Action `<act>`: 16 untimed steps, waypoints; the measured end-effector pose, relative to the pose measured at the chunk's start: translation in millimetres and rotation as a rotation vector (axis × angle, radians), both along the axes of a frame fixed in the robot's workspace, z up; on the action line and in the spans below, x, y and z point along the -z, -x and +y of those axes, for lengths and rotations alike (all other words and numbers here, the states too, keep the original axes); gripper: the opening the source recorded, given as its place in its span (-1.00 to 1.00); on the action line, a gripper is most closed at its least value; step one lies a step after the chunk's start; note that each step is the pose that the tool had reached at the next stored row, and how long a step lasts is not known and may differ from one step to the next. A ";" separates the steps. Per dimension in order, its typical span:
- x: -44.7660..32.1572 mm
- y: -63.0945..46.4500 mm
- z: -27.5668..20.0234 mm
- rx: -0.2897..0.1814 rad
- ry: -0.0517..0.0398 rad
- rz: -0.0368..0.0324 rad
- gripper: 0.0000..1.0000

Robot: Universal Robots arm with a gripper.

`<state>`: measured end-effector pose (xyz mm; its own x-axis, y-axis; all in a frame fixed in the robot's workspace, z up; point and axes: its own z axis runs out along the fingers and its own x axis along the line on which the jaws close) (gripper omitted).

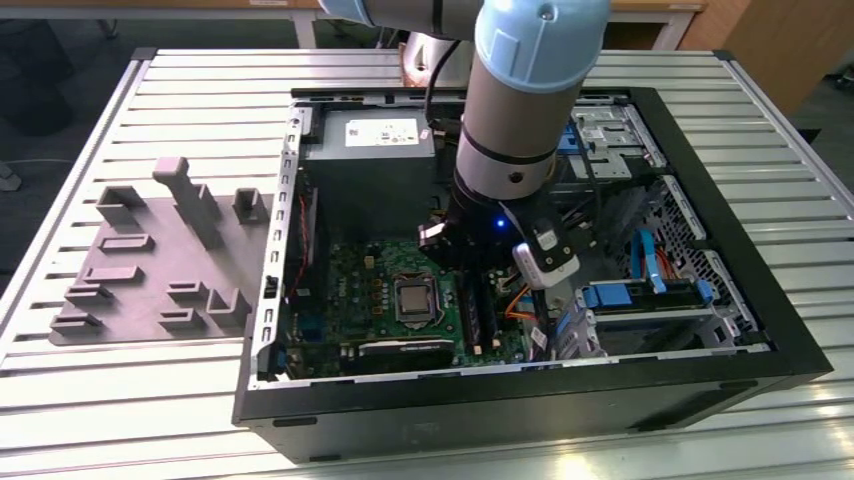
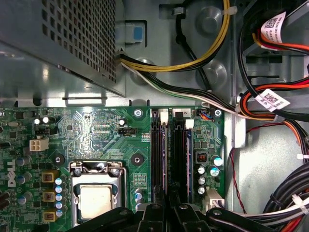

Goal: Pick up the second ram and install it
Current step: 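Insert the second ram into the second slot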

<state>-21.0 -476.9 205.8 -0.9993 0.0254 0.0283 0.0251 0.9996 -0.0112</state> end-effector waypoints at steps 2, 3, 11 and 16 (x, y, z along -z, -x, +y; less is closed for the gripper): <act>0.0 0.0 0.0 0.000 0.0000 -0.0001 -0.58; 0.0 0.0 0.0 0.000 0.0000 -0.0001 -0.58; -13.8 0.0 0.0 0.000 0.0001 0.0002 -0.58; -37.3 0.0 0.0 0.000 0.0001 0.0053 -0.79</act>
<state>-21.0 -476.9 243.1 -0.9991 0.0254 0.0335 0.0250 0.9996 -0.0114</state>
